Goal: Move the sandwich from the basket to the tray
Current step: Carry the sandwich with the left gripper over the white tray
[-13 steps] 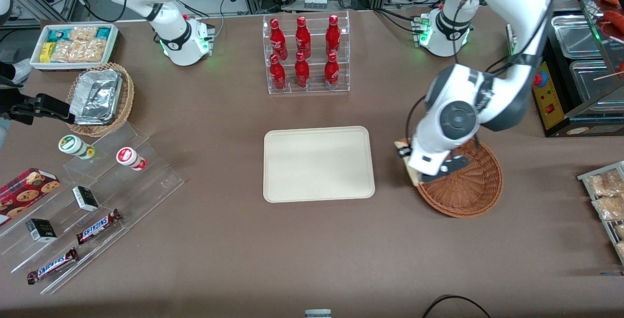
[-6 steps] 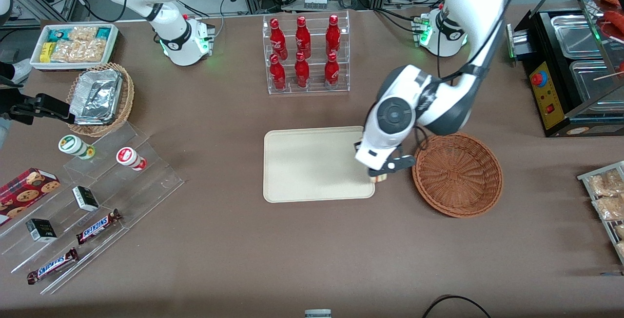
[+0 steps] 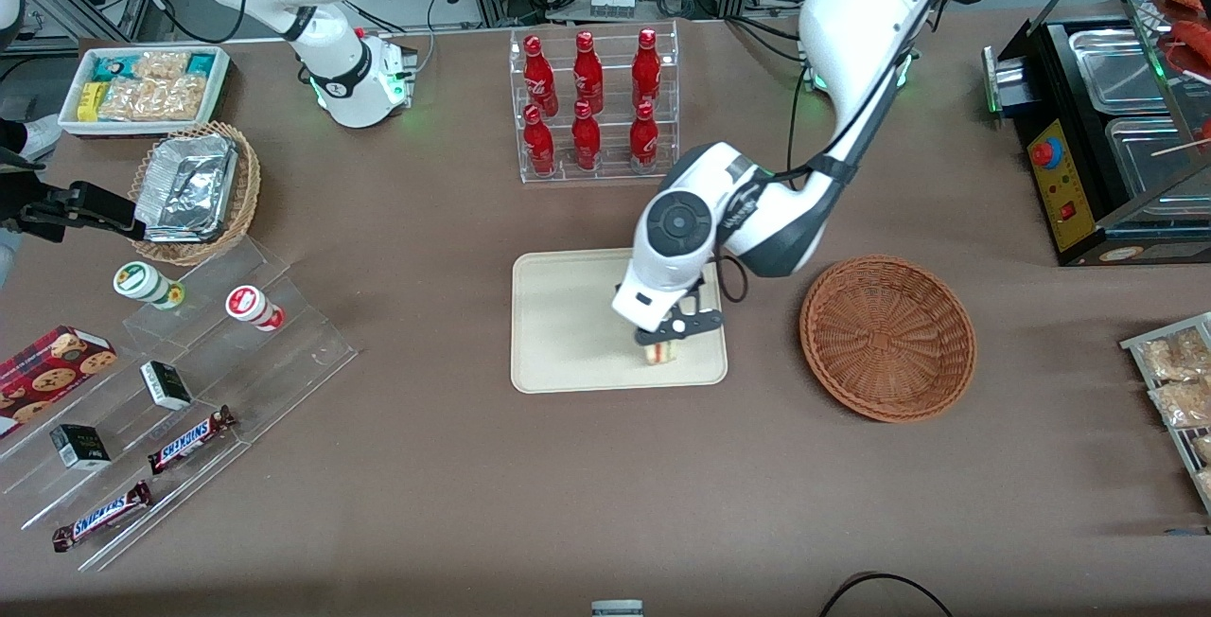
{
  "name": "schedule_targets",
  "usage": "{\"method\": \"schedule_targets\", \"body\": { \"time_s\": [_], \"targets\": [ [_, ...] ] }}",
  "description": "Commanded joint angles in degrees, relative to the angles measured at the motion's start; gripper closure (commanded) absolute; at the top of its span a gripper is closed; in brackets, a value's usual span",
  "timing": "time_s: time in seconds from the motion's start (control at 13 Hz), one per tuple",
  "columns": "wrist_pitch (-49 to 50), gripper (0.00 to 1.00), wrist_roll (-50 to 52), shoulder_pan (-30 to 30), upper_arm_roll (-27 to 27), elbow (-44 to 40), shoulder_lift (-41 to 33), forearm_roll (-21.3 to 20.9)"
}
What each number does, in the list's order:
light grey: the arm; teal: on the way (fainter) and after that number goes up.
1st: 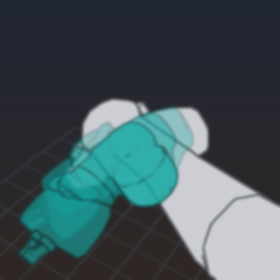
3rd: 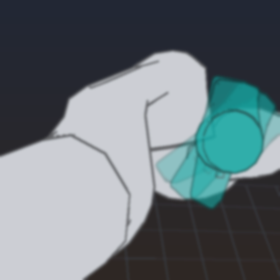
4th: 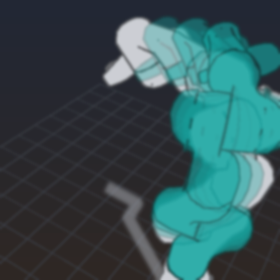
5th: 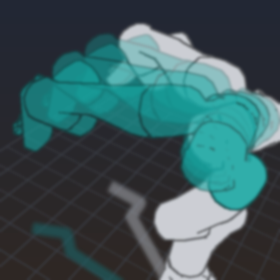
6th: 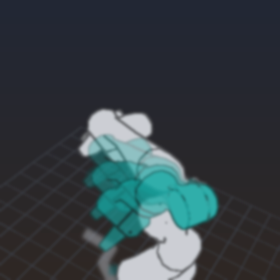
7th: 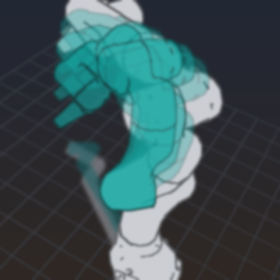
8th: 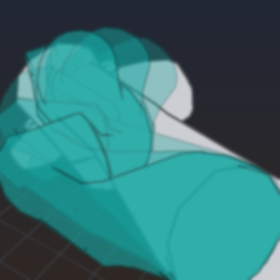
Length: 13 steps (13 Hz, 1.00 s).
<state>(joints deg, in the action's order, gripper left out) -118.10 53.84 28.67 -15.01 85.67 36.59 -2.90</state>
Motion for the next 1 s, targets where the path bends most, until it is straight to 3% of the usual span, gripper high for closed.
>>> {"method": "schedule_targets", "body": {
  "time_s": [0.0, 0.31, 0.54, 0.92],
  "targets": [
    [-2.3, 1.0, 1.8, 4.0, 0.9, -4.4, 4.2, -1.2],
    [0.0, 1.0, 4.4, 6.0, 1.2, -8.5, 8.2, -3.0],
    [8.5, 1.0, 5.7, 6.0, 1.0, -17.4, 12.7, -3.8],
    [7.9, 1.0, 9.8, 6.2, 0.9, -18.0, 14.6, -3.9]
  ]
}}
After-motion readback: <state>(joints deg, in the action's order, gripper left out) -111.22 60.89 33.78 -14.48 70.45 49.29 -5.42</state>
